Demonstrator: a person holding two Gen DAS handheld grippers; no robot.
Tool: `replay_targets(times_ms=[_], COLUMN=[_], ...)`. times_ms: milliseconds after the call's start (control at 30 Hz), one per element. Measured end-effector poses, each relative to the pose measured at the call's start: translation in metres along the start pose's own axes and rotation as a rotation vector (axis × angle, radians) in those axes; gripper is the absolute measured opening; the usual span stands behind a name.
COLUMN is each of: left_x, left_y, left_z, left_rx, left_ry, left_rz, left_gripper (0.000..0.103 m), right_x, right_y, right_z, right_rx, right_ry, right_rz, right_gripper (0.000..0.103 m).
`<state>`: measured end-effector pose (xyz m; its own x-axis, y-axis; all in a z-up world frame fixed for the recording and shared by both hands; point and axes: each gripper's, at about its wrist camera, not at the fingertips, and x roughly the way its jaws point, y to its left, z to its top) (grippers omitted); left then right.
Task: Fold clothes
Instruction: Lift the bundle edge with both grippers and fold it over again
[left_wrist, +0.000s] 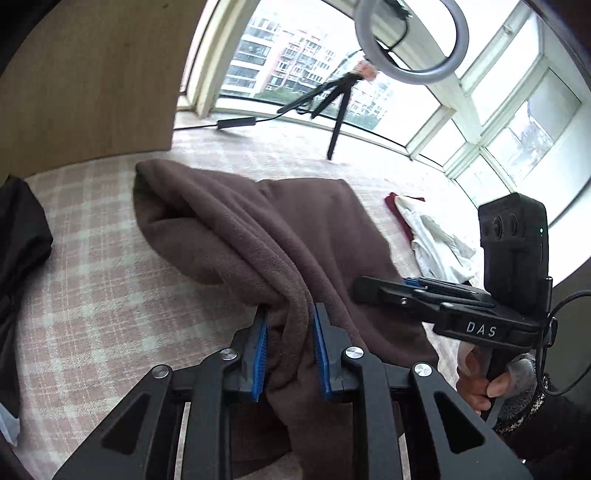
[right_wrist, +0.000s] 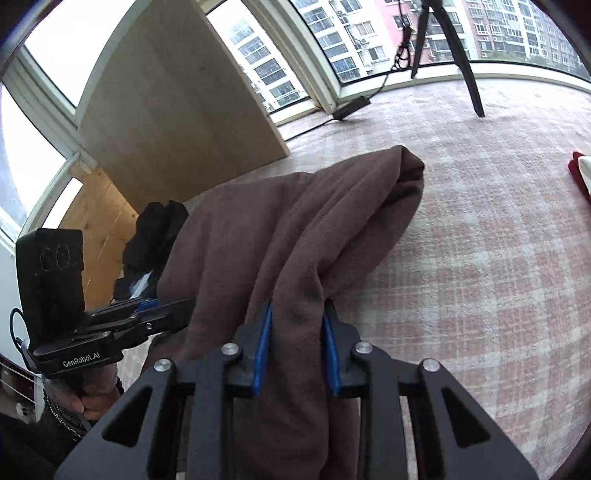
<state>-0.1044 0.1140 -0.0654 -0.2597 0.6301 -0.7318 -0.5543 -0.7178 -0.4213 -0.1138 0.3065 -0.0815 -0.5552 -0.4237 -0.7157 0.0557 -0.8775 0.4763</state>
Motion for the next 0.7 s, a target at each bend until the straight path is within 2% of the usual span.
replay_targets(times_ms=[67,133,200,300,400,567,700], left_x=[-0.004,-0.008,-0.012,-0.021,-0.029,-0.023,0.006], left_y=[-0.014,-0.017,-0.024,-0.051,-0.083,-0.142,-0.204], left_z=[-0.005,-0.011,-0.015,-0.021,-0.019,-0.003,0.023], left_rx=[0.033,0.009,-0.011,0.039,0.078,0.142,0.213], left_ry=[-0.005,0.003,0.009,0.003,-0.018,-0.057,-0.105], left_rz=[0.010,-0.013,-0.039,-0.019,-0.018,-0.039,-0.054], left_gripper=[0.021,0.021,0.021,0.021,0.021,0.021,0.021], right_x=[-0.008,-0.015,-0.027,-0.051,-0.073,-0.125,-0.174], right_y=[0.019,0.027,0.023,0.024,0.029,0.004,-0.033], right_z=[-0.005,-0.011,-0.020,-0.032,-0.039,-0.039,-0.028], right_rx=[-0.038,-0.039,0.010,0.025,0.004,0.007,-0.050], right_ry=[-0.007,-0.019,-0.029,-0.051,-0.078,-0.147,-0.184], right_rz=[0.005,-0.012,0.016,0.037,0.018,0.023,-0.031], right_gripper=[0.024,0.024,0.024,0.023,0.022,0.021,0.021])
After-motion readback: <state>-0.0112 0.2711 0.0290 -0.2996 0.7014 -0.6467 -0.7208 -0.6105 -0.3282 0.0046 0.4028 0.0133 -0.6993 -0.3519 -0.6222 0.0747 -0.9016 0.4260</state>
